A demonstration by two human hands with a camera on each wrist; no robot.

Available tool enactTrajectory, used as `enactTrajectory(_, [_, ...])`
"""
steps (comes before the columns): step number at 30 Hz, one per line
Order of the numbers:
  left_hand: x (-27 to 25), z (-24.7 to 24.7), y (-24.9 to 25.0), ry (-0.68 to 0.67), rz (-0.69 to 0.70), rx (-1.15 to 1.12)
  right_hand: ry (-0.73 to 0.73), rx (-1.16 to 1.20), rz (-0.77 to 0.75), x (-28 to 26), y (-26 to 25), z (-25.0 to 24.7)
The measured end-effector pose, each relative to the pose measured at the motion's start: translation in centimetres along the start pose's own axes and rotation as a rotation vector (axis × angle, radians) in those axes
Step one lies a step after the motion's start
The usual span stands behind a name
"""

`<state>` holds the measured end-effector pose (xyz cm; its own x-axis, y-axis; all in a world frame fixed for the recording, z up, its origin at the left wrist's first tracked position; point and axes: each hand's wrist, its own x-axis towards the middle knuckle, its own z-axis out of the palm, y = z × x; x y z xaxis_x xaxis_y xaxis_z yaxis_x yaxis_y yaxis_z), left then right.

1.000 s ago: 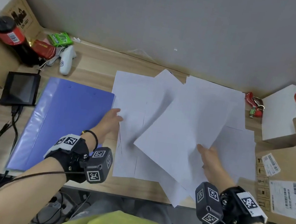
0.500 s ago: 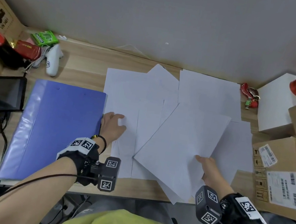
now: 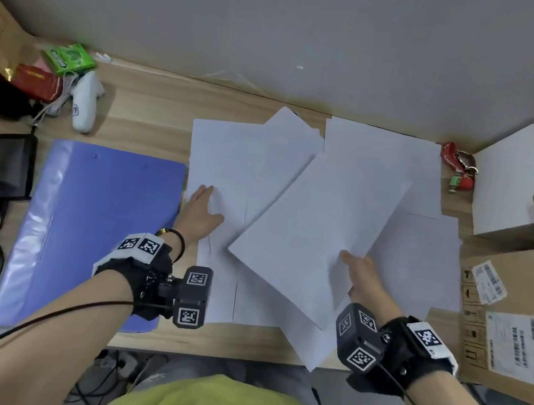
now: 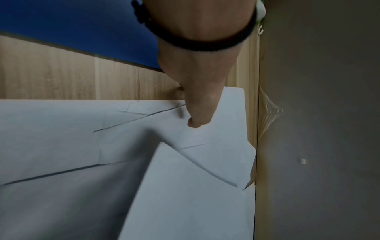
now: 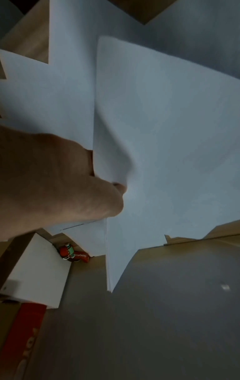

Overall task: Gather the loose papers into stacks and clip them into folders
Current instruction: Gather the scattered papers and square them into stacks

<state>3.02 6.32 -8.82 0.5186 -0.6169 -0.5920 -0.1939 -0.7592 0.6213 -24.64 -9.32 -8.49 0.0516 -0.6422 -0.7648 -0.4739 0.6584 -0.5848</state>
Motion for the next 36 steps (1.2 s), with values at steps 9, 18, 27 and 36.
enactTrajectory(9, [1.2,0.0,0.0,0.313,-0.102,-0.235,-0.110,-0.124,0.113,0.9,2.2,1.1])
enactTrajectory(18, [3.5,-0.3,1.4,0.382,-0.222,-0.494,-0.194,-0.086,0.093,0.3,2.5,0.6])
enactTrajectory(27, [3.3,-2.0,2.1,0.161,-0.285,-0.726,-0.188,-0.057,0.091,-0.2,2.0,0.4])
enactTrajectory(36, [-0.1,-1.8,6.3,0.232,0.028,-0.665,-0.161,0.016,0.111,-0.4,2.1,1.5])
